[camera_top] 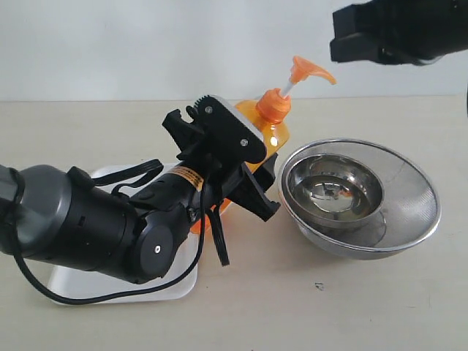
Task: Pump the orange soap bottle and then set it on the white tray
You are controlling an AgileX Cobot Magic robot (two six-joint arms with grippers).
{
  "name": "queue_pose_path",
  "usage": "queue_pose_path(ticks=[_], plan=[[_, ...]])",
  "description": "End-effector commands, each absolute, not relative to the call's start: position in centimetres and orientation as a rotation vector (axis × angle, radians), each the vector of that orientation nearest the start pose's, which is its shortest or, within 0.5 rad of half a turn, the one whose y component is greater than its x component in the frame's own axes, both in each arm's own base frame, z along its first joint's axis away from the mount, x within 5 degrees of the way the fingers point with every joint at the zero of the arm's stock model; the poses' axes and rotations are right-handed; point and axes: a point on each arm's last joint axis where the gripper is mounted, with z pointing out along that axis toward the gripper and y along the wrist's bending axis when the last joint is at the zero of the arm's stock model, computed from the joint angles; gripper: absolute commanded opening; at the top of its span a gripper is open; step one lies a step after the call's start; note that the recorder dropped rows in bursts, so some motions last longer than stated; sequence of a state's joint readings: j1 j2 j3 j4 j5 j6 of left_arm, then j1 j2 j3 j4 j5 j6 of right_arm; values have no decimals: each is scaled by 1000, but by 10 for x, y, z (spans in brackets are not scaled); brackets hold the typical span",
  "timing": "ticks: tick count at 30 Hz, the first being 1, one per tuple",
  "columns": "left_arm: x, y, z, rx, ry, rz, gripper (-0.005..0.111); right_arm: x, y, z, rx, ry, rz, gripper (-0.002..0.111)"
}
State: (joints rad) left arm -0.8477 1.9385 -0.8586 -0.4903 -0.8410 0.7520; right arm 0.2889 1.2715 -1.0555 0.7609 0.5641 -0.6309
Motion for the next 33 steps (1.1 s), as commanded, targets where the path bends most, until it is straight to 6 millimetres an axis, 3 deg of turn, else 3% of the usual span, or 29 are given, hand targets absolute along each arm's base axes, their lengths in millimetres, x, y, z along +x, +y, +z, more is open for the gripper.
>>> queue_pose_path(ticks=[1, 8, 22, 33], plan=[[273, -262, 159, 830, 1531, 11, 5, 250, 107, 364, -458, 2000, 578, 0], [272, -264, 160, 855, 1515, 6, 5, 260, 115, 356, -525, 1983, 610, 0], [271, -265, 158, 879, 1527, -1, 5, 261, 115, 356, -518, 1969, 604, 0], [272, -265, 158, 875, 1522, 1, 5, 268, 123, 337, -563, 2067, 685, 0]])
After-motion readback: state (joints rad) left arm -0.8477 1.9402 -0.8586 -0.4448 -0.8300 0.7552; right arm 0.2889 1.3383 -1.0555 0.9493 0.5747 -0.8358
